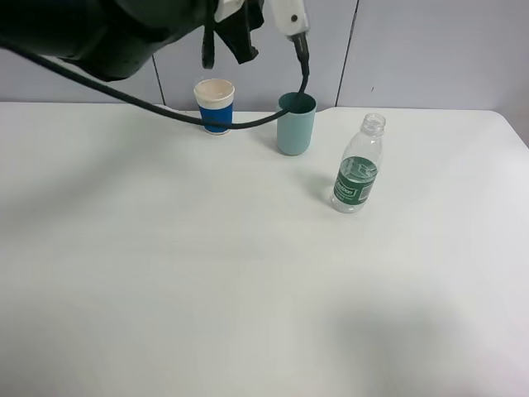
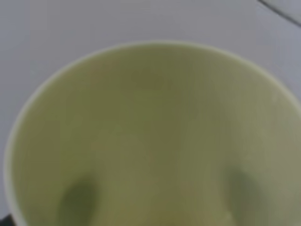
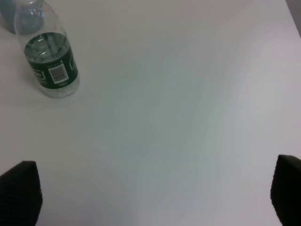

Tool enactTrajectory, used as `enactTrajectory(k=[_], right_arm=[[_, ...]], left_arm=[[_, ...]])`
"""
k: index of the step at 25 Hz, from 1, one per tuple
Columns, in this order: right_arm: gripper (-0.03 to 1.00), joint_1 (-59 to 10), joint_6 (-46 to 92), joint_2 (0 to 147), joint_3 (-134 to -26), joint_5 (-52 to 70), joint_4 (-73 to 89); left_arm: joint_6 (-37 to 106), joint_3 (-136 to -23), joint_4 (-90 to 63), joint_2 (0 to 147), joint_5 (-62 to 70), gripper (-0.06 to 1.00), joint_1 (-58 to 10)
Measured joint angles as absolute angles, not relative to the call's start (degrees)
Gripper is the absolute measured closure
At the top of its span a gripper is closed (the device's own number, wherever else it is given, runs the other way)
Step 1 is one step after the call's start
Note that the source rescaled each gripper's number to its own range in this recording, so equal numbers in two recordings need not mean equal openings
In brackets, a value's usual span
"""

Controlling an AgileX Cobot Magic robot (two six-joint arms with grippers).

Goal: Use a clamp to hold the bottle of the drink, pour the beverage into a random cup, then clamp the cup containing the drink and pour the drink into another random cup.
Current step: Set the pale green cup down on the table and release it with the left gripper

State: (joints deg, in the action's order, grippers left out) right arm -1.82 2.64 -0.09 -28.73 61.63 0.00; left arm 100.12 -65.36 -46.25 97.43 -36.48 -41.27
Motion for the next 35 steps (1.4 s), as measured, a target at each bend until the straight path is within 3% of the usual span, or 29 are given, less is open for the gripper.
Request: enactTrajectory(k=[7, 21, 25, 35], right_arm=[[0.03, -1.8, 2.6, -0.1, -28.7, 61.6, 0.0], [0.03, -1.8, 2.6, -0.1, -28.7, 61.6, 0.0], [0.03, -1.8, 2.6, -0.1, -28.7, 61.6, 0.0], [0.03, -1.8, 2.6, -0.1, -28.7, 61.6, 0.0]], left_arm=[[72.5, -48.8, -37.2, 84.5, -34.2, 0.9, -38.4], [-8.3, -28.6, 13.7, 78.0, -37.2, 0.9, -29.4], [-15.7, -26.5, 25.3, 78.9, -39.9, 0.9, -26.8], [-15.8, -26.1, 41.1, 91.7, -47.4, 0.9, -19.3]])
